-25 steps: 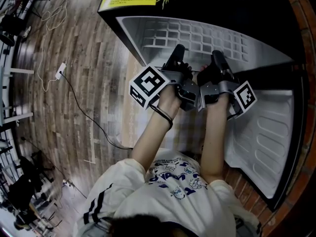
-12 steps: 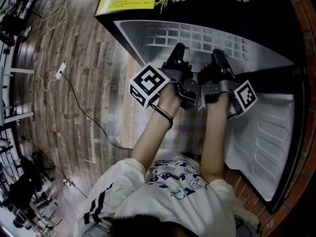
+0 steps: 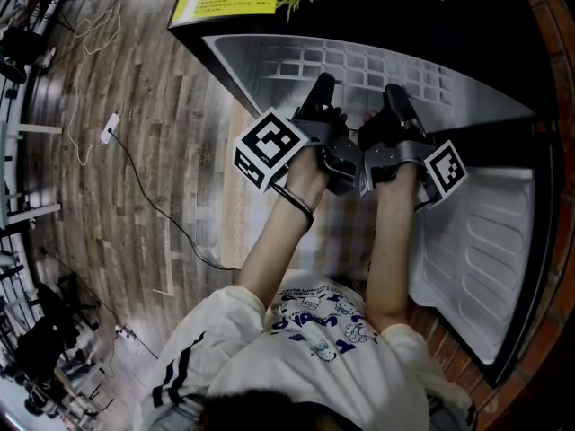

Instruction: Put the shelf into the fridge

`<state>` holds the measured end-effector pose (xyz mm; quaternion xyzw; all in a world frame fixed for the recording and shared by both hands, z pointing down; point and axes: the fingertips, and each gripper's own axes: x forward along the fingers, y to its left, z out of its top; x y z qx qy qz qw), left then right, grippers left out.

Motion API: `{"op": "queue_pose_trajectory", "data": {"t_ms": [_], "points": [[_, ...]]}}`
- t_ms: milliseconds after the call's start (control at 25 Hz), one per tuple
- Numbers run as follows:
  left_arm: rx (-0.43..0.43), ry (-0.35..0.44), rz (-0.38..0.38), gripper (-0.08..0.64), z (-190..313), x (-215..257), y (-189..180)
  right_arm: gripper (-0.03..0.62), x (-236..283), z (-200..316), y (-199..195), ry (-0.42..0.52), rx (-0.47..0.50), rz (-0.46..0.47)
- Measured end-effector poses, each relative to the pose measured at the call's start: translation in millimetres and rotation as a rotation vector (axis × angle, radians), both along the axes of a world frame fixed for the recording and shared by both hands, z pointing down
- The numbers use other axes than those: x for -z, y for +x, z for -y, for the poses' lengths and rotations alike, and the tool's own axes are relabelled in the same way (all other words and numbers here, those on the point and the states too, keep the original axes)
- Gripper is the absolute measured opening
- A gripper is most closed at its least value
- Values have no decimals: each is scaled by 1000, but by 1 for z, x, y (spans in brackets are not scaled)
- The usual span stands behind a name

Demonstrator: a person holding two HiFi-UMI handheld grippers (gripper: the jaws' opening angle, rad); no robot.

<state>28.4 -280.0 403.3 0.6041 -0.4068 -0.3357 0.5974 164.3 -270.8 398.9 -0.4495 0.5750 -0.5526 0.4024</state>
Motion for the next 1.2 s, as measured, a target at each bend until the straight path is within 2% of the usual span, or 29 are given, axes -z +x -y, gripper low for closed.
{"op": "queue_pose_trajectory", "data": {"t_ms": [360, 520, 600, 720, 880, 960, 1200], "points": [[5, -7, 31, 40, 0, -8, -3, 49, -3, -3, -3, 40, 28, -17], [-5, 15, 49, 40, -2, 3, -6, 49, 10, -3, -9, 62, 51, -81], [-1, 39, 90, 38, -3, 11, -11, 49, 18, -3, -13, 90, 68, -132], [-4, 91, 213, 21, -6, 20, -16, 49, 36, -7, -16, 161, 84, -291], [-13, 175, 428, 18, -15, 28, -26, 48, 62, -21, -20, 254, 39, -685], [-10, 228, 534, 18, -22, 29, -30, 48, 66, -28, -25, 303, 24, -837], [17, 408, 880, 17, -35, 52, -29, 48, 73, -39, -28, 331, -9, -1115]]}}
